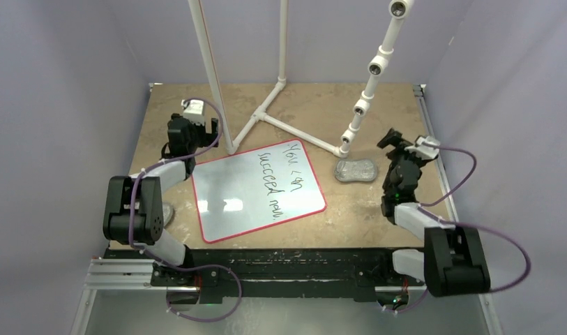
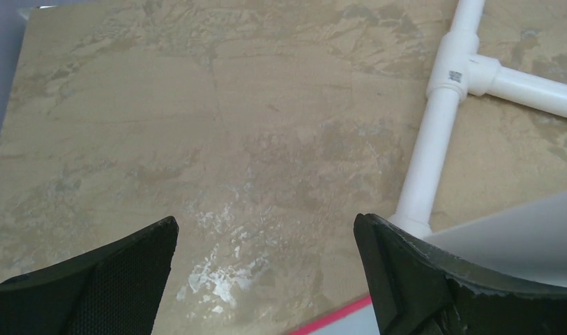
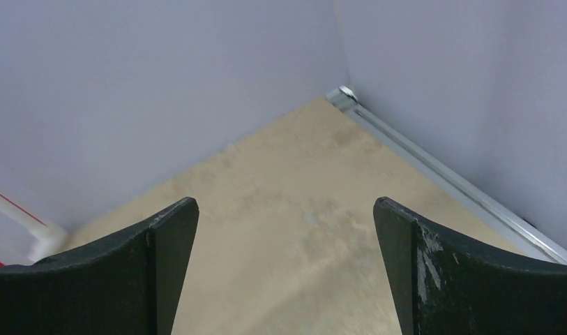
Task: Erase the whiteboard
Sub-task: Pick up the whiteboard eraser from the center of the board.
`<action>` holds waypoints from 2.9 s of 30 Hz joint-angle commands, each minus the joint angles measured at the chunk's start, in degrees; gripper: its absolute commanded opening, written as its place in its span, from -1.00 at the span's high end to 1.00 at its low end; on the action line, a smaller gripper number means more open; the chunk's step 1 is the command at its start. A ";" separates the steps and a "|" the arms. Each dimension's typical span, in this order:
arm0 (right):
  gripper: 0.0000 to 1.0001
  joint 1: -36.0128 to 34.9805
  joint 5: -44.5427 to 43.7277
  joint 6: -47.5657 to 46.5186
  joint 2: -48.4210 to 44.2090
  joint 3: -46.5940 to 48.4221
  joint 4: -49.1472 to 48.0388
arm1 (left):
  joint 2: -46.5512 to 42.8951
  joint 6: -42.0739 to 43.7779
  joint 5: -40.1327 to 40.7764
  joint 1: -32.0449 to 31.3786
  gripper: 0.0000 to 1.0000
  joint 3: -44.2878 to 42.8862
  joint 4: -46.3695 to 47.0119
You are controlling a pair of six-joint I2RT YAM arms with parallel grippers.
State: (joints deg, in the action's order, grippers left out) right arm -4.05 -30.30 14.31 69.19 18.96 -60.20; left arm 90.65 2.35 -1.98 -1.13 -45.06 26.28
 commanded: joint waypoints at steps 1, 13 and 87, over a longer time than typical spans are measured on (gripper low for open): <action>-0.97 0.16 -1.72 15.50 -8.59 5.36 19.92 | -7.17 1.98 -4.75 0.38 -0.99 -1.04 -17.39; -0.97 -0.41 12.99 26.70 -12.39 14.86 61.24 | -11.32 2.31 -18.37 0.35 -0.99 -4.87 -37.67; 1.00 -32.15 9.60 33.81 -0.85 14.92 52.93 | -18.78 11.23 -32.29 -3.14 -0.99 -10.78 -55.71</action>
State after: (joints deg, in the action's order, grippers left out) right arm -30.74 -19.81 44.60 73.82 31.90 -10.61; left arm 75.31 11.27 -29.45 -2.00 -51.99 -27.29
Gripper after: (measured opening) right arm 0.009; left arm 0.993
